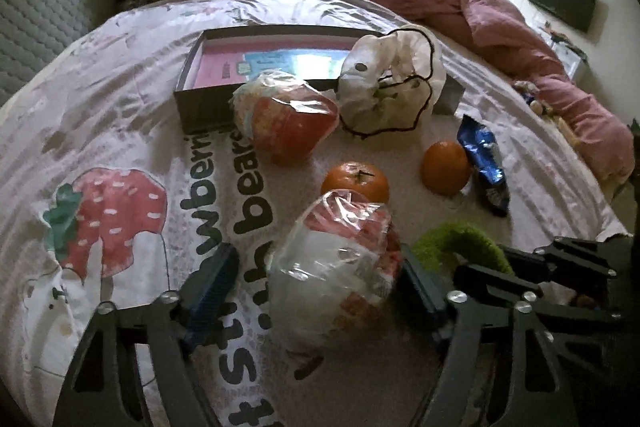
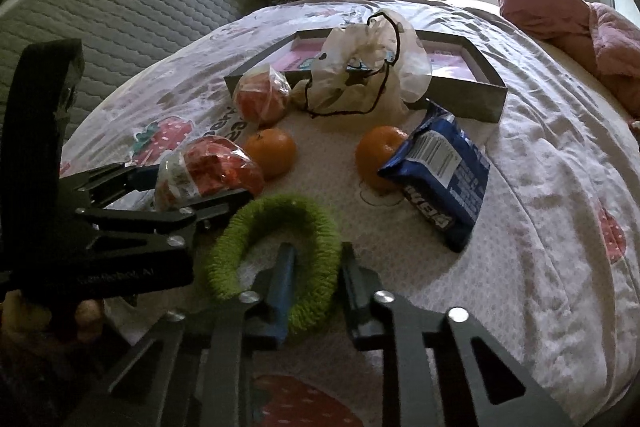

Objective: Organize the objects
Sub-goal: 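Close left tool on wrapped egg while right tool closes on green fuzzy ring, then carry wrapped egg in left tool and green ring in right tool over pink tray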

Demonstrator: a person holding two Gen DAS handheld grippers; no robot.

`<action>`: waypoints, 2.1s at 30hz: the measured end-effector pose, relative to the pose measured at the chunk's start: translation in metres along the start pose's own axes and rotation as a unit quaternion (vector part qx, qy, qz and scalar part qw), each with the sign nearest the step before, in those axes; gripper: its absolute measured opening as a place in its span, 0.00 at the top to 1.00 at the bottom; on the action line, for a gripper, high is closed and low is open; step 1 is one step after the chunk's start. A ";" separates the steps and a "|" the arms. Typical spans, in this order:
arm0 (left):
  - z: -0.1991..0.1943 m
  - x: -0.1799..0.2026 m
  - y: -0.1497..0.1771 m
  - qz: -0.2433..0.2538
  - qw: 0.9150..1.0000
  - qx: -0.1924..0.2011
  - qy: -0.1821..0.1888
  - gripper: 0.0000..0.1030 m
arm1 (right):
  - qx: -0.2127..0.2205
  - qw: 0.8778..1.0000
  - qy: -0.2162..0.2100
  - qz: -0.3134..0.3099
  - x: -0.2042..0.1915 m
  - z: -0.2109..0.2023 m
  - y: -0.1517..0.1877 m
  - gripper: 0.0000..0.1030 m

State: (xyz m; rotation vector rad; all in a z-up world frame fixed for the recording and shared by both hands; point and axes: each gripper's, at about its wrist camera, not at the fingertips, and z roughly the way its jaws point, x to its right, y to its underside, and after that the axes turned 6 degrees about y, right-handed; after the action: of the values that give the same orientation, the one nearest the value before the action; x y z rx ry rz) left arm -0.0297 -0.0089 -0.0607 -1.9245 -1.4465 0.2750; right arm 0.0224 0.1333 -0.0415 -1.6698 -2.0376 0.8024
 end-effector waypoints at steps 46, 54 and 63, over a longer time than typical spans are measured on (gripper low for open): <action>-0.062 0.037 -0.033 0.019 0.991 0.110 -0.074 0.43 | 0.138 0.990 0.032 -0.017 0.024 -0.060 -0.029 0.87; -0.058 0.046 -0.052 0.036 0.988 0.123 -0.082 0.43 | 0.160 0.986 0.048 -0.018 0.032 -0.068 -0.047 0.87; -0.048 0.037 -0.077 0.050 0.985 0.137 -0.092 0.43 | 0.179 0.982 0.064 -0.020 0.042 -0.060 -0.076 0.87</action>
State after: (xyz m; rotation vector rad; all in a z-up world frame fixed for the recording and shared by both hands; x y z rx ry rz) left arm -0.0485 0.0146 0.0326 -1.7847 -1.3491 0.6795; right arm -0.0068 0.1758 0.0507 -1.4348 -1.7137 0.9575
